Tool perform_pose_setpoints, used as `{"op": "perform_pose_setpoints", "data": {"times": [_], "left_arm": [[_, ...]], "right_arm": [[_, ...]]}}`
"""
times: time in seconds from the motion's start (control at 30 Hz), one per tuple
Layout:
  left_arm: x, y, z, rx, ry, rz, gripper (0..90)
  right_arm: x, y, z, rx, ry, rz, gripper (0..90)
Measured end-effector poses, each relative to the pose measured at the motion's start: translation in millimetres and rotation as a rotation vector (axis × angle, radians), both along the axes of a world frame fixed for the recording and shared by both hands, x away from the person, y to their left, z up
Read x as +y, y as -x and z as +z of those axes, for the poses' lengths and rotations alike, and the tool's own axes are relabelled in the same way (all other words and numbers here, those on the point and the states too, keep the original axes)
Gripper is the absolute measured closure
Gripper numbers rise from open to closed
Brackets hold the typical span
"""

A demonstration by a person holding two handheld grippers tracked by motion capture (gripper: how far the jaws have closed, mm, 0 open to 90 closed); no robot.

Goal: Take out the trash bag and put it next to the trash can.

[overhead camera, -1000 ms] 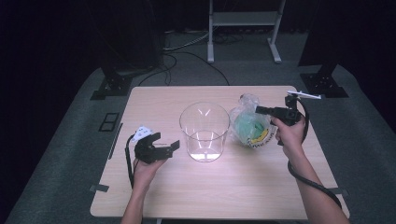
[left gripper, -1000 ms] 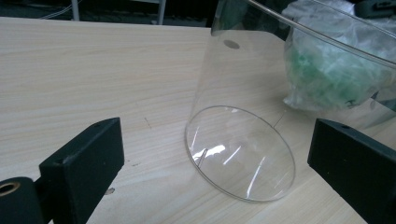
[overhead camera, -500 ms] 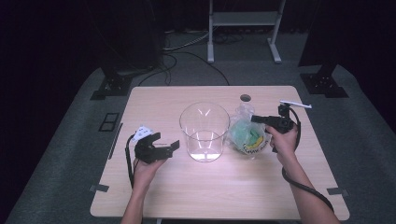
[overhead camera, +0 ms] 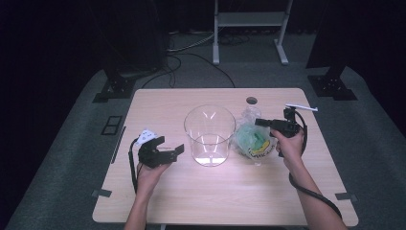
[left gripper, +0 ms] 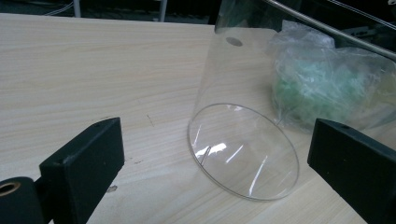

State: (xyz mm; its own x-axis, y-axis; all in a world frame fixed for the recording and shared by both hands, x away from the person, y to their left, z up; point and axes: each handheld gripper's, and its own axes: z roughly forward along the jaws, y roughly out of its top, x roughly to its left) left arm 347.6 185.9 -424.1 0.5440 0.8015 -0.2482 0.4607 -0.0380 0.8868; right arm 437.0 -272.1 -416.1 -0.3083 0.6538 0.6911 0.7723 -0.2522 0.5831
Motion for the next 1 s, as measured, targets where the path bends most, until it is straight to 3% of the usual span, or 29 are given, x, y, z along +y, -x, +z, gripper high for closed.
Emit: {"op": "perform_pose_setpoints", "data": {"times": [0.13,0.47,0.6,1.0], "left_arm": [[-0.3,-0.4,-0.6,0.004,-0.005,-0.002,2.6],[0.3,0.0,0.0,0.001,0.002,-0.002,2.7],[0.3,0.6,0.8,-0.001,0.003,-0.001,2.7],[1.4,0.5,0.6,-0.001,-0.002,-0.001,2.6]], "right_arm": [[-2.1,1.7,5.1,-0.037,-0.004,-0.001,60.6],[-10.5,5.8,21.7,-0.099,0.077,-0.043,48.1],[-16.7,8.5,29.3,-0.117,0.107,-0.060,47.4],[-44.6,23.1,36.3,-0.139,0.108,-0.086,46.5]]}}
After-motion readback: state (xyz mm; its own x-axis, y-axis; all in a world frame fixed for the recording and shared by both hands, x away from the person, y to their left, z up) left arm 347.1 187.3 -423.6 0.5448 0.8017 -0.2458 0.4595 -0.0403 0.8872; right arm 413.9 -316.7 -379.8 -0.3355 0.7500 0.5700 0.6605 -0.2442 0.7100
